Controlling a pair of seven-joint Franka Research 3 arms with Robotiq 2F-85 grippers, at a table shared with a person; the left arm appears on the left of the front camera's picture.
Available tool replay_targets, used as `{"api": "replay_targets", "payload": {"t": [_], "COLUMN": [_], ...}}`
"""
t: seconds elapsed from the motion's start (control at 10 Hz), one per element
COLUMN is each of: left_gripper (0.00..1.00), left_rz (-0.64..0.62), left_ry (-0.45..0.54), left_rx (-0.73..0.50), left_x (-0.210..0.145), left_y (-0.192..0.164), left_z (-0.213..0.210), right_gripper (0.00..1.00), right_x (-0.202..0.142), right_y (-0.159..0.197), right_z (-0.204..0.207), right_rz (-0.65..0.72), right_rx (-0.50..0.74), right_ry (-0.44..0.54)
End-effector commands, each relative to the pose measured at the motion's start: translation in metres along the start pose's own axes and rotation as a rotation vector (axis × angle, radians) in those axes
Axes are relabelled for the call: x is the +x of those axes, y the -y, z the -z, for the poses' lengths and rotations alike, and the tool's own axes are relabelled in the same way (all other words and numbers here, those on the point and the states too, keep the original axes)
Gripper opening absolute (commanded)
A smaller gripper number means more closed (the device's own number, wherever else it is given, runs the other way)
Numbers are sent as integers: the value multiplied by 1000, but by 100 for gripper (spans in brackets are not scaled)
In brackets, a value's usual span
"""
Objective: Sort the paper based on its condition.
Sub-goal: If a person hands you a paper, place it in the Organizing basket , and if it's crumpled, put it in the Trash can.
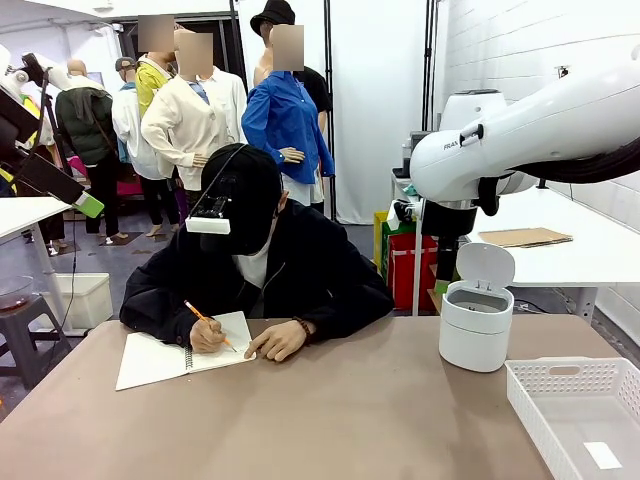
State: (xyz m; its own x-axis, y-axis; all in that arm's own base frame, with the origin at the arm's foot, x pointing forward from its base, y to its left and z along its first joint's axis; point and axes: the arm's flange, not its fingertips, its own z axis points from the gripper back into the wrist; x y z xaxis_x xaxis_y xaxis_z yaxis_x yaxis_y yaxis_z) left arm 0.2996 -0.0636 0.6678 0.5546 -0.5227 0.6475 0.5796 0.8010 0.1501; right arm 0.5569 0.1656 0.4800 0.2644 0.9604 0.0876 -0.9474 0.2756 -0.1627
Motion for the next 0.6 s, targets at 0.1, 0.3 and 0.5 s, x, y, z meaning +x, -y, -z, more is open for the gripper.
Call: {"api": "replay_targets", "payload": {"t": [0.1, 0.3, 0.5], "left_gripper": [100, 100, 100], "left_rz": [-3, -3, -3], "left_ry": [0, 0, 0], "left_rx": [-5, -5, -5], "left_x": [0, 0, 0], "left_y": [0, 0, 0], "left_z": [-1, -1, -1], "right_gripper": [100, 100, 100], "right_x": [0, 3, 26], "right_y": [0, -44, -72], "right_z": [0, -16, -34], "right_rz": [0, 39, 2], "right_rx": [0, 19, 20], "right_ry": [0, 152, 288]}}
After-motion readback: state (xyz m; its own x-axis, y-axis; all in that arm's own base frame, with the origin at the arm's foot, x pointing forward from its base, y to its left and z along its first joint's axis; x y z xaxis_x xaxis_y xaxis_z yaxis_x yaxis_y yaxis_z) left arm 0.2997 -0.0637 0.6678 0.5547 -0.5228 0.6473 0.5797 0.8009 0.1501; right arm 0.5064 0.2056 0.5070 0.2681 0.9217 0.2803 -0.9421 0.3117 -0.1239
